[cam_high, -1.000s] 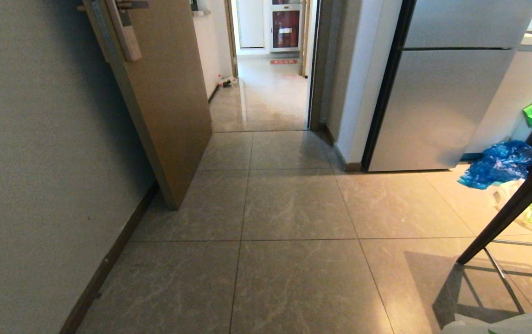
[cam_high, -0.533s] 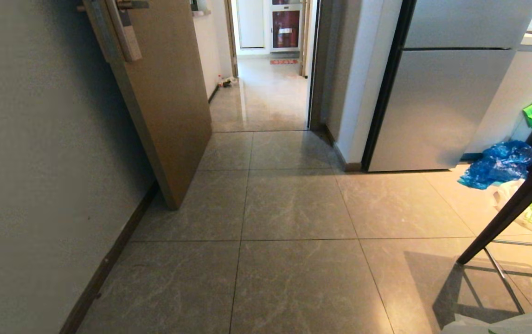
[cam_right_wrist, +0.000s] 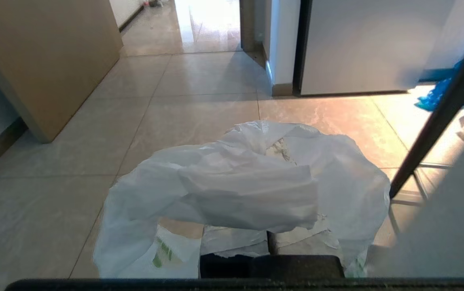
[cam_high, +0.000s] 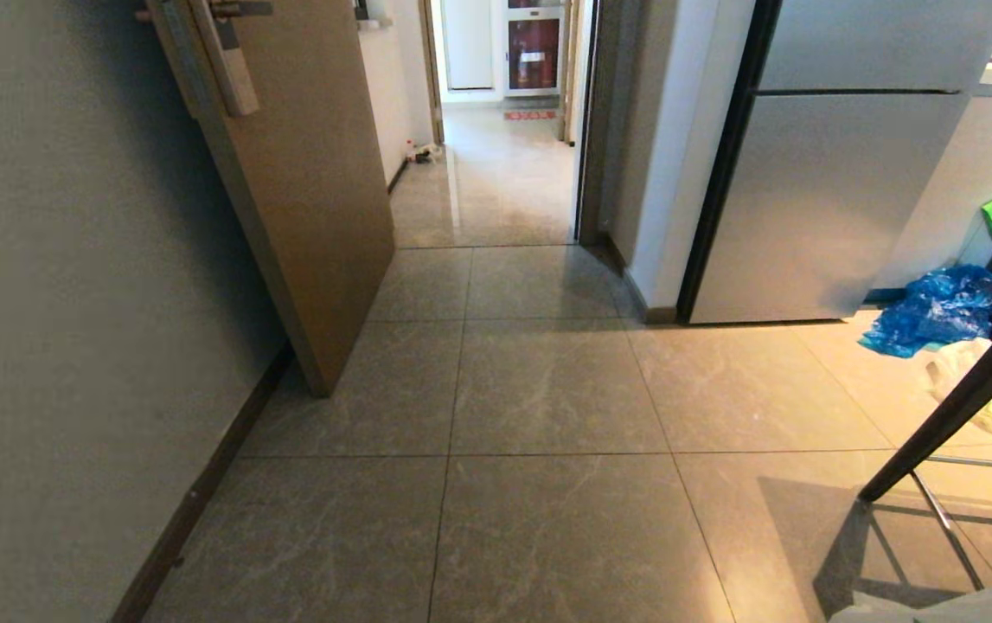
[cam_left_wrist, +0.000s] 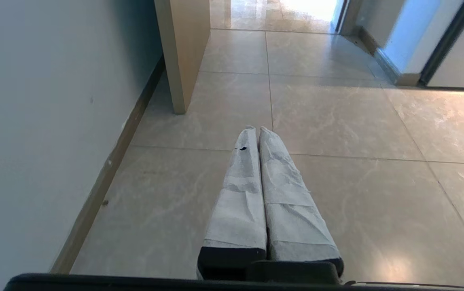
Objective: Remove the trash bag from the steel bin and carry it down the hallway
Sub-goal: Put the trash bag at the door
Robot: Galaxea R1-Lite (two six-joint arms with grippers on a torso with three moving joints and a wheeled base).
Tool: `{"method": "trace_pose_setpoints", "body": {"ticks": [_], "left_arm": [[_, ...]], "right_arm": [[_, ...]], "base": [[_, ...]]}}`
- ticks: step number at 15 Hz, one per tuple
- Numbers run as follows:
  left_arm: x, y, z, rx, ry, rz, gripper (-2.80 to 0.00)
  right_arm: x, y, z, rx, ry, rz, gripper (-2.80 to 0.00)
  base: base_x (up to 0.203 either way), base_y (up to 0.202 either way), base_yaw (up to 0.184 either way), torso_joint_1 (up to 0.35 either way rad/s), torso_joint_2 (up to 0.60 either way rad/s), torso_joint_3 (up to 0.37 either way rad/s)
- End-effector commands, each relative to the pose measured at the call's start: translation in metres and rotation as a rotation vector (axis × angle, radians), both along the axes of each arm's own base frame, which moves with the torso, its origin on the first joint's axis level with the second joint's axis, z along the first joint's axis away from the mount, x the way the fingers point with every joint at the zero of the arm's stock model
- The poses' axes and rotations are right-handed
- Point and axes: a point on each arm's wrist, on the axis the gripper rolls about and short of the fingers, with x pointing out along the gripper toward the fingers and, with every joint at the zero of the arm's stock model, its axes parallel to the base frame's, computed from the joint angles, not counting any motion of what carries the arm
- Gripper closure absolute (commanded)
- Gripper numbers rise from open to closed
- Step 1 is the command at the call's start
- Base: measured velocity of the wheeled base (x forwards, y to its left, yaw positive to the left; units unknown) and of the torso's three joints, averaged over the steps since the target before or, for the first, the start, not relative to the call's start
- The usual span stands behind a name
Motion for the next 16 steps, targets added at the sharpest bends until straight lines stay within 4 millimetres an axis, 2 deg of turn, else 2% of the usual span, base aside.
{"method": "trace_pose_setpoints", "body": {"ticks": [1, 16], "left_arm": [[0.0001, 0.0000, -0.0003, -0.006, 0.000, 0.001, 0.00], [0.0001, 0.0000, -0.0003, -0.010, 0.000, 0.001, 0.00]], "right_arm": [[0.0033, 0.0000, -0.0110, 0.000, 0.040, 0.000, 0.00], [0.0033, 0.0000, -0.0110, 0.000, 0.040, 0.000, 0.00]], "base": [[0.196, 0.000, 0.001, -0.002, 0.00, 0.016], [0.192, 0.000, 0.002, 0.002, 0.00, 0.003]]}}
